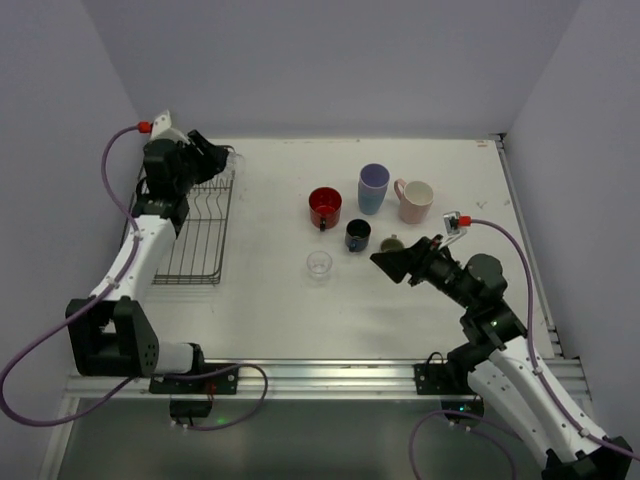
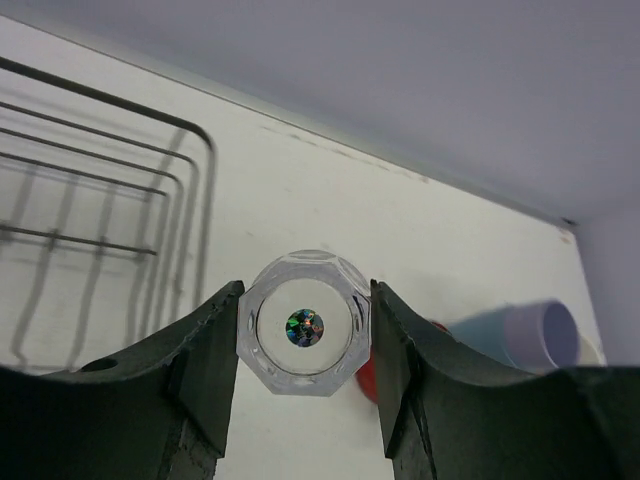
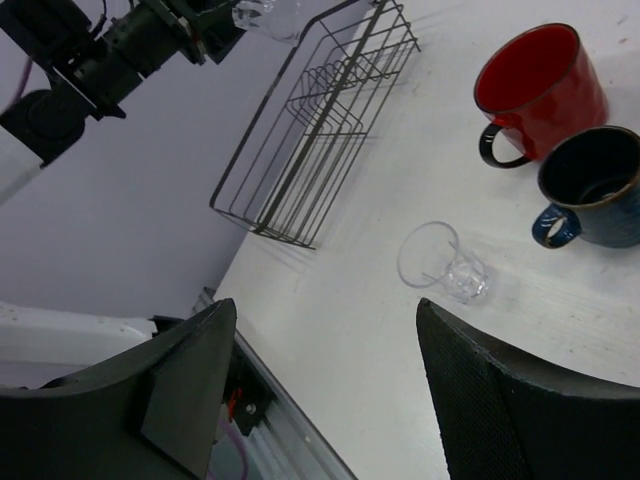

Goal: Unload the cups from the dish rack

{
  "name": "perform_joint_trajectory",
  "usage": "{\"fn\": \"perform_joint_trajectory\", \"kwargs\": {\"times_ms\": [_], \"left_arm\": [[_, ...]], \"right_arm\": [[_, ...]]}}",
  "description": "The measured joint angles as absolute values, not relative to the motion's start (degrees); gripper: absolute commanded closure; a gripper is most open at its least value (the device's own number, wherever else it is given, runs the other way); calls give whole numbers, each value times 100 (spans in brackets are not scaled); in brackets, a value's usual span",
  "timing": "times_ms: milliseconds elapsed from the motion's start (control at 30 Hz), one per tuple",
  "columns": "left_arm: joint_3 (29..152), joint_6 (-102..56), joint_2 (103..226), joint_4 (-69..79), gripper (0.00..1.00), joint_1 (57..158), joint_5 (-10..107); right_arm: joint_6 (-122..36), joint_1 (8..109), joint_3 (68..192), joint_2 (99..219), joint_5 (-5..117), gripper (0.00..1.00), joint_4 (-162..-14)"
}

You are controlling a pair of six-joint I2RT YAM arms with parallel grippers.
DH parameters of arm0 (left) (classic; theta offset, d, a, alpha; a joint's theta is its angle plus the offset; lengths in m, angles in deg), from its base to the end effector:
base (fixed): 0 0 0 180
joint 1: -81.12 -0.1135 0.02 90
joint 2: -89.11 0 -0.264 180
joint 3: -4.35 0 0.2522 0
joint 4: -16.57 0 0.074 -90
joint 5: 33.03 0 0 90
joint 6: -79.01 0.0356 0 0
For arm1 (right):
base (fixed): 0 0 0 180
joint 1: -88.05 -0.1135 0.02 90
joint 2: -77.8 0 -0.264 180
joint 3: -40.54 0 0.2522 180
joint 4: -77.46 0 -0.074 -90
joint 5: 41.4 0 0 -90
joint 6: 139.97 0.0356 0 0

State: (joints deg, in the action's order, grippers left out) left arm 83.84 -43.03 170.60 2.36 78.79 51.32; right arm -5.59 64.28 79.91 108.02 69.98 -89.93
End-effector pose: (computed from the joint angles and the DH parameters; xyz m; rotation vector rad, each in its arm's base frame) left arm 0.3379 0.0102 0.3352 -0.4877 1.8121 -0.4504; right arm 0.1301 0.0715 0.2800 0.0071 1.7712 1.1924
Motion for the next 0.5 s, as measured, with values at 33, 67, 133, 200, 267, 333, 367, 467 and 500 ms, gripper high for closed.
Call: {"fn": "perform_joint_trajectory", "kwargs": {"times_ms": [33, 67, 133, 200, 267, 333, 367, 467, 500], "left_arm": [[8183, -4414, 16822, 319, 100, 8087, 4985], [7982, -4536, 16605, 415, 100, 8292, 4850], [7571, -4838, 16186, 693, 100, 8684, 4529], [7191, -5172, 15825, 1007, 100, 9018, 4319], [6885, -5459, 15552, 1272, 100, 9318, 4199], [6566, -5776, 15327, 1615, 100, 9630, 4085], [6380, -5918, 15241, 1853, 100, 9822, 4048], [5897, -6335, 15108, 2345, 100, 10343, 3956], [5759, -6455, 15106, 2513, 100, 10507, 3941]], "right_arm": [[-476, 6402, 7991, 10809, 7062, 26, -9117], [-384, 6373, 7989, 10824, 7101, 26, -9242], [-207, 6297, 7973, 10903, 7178, 27, -9570], [-65, 6242, 7919, 11049, 7239, 27, -10042], [53, 6216, 7879, 11274, 7272, 26, -10481], [171, 6210, 7866, 11620, 7379, 24, -10975], [219, 6201, 7866, 11768, 7425, 23, -11172], [442, 6118, 7888, 12404, 7610, 20, -11817], [499, 6072, 7910, 12590, 7669, 19, -11965]]}}
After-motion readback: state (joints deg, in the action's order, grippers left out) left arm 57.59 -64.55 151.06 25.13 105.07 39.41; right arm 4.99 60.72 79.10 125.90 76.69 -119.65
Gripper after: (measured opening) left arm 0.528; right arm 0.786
